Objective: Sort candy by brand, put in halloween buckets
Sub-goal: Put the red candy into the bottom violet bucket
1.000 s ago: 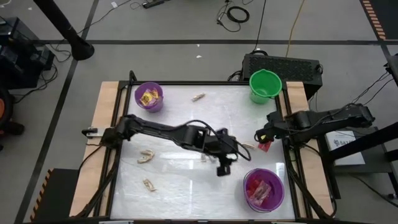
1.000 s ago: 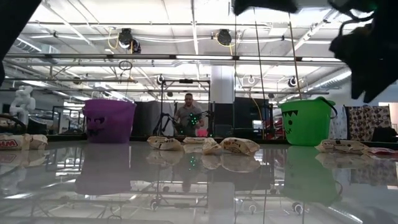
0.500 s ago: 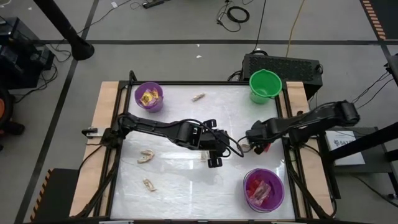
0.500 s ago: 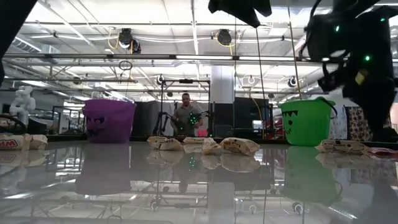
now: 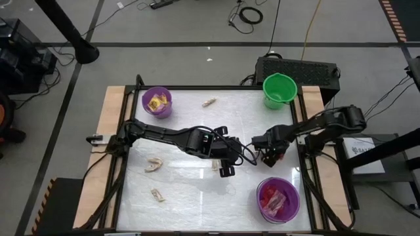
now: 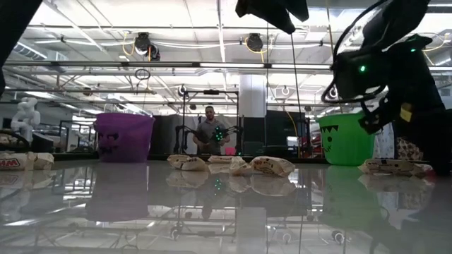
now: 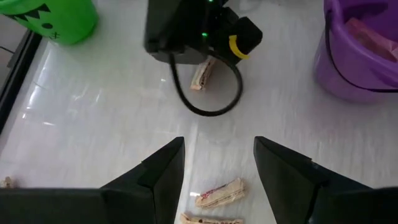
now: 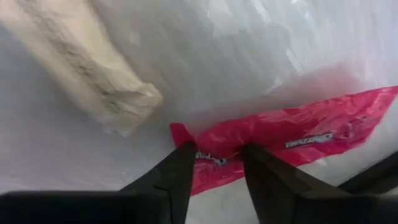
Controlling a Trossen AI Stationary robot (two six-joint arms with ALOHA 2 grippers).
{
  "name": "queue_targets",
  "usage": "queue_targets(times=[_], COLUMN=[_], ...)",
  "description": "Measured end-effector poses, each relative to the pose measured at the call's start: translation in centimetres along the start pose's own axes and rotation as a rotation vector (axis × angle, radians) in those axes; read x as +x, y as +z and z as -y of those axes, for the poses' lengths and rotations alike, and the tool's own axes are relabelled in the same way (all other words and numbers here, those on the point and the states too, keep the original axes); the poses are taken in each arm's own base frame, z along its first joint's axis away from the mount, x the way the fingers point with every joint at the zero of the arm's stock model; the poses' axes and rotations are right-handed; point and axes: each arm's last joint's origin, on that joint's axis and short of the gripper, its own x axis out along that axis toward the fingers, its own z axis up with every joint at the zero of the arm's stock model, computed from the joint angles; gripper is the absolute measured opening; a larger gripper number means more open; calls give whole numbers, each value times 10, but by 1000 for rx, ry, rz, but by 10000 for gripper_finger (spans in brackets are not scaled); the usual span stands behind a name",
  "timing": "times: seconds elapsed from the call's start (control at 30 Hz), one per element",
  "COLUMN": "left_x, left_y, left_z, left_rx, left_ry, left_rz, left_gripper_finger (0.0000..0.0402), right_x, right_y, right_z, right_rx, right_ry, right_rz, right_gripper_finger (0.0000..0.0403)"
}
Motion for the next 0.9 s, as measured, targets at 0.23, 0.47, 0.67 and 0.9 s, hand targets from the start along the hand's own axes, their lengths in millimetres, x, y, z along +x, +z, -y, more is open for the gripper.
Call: queue_targets(times=[0.23, 0.47, 0.67, 0.9], left_x=[-1, -5, -7, -10], left_y=[-1, -5, -13, -30], left_z=[3, 17, 21, 12], left_rx=[-66, -62, -5, 54], left_ry=[-6, -32, -23, 52], left_rz=[-2, -12, -77, -260], left_gripper_finger=[200, 200, 200, 200], right_x=[-8, -38, -81, -142], right_y=[5, 0, -10, -35], right_z=[12, 18, 21, 19], right_rx=[-23, -29, -5, -9], right_ry=[-22, -68, 22, 279], right_rz=[-1, 80, 225, 448], right_gripper_finger=[24, 5, 1, 0])
